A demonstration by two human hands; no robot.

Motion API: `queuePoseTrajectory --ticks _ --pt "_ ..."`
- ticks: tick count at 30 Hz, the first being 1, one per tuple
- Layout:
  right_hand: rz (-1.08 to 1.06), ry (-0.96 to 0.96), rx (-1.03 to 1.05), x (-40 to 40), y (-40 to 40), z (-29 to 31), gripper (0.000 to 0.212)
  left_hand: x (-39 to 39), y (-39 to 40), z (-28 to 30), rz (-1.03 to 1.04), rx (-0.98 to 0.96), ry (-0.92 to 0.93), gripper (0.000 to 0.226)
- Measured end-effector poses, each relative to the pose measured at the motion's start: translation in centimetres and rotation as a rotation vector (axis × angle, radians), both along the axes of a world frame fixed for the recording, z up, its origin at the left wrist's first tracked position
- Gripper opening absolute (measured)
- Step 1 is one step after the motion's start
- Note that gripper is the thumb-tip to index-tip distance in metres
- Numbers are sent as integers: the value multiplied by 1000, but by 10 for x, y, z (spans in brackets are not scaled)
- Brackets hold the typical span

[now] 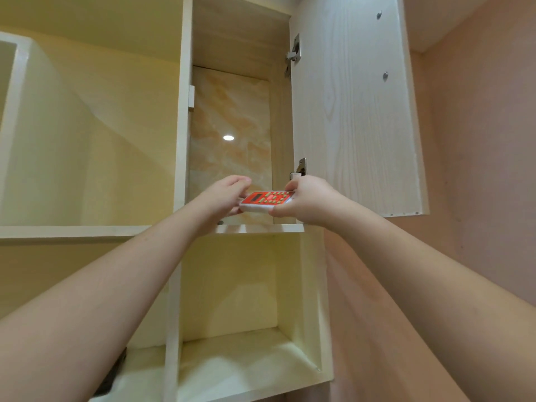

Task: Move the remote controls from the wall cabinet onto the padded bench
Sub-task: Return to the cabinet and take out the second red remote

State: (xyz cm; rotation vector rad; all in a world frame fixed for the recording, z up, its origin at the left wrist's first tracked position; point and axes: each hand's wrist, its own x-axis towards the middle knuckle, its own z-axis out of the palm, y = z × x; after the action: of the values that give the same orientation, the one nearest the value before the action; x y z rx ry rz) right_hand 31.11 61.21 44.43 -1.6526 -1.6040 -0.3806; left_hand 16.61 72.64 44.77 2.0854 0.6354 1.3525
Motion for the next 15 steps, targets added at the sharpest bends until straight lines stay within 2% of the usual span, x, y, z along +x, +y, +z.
queuePoseTrajectory --ticks 2,6,11,15 --pt "-1 -22 -2 0 -9 -8 48 -5 -9 -7 -48 -32 116 42" --pt "22 -23 33 0 -29 -31 47 -20 -24 -22 -1 76 332 77" --pt "37 -9 49 -5 -57 -52 48 -36 -42 -48 -46 128 394 84" --pt "53 19 38 -12 -79 -72 50 -49 -54 -71 -93 134 338 79"
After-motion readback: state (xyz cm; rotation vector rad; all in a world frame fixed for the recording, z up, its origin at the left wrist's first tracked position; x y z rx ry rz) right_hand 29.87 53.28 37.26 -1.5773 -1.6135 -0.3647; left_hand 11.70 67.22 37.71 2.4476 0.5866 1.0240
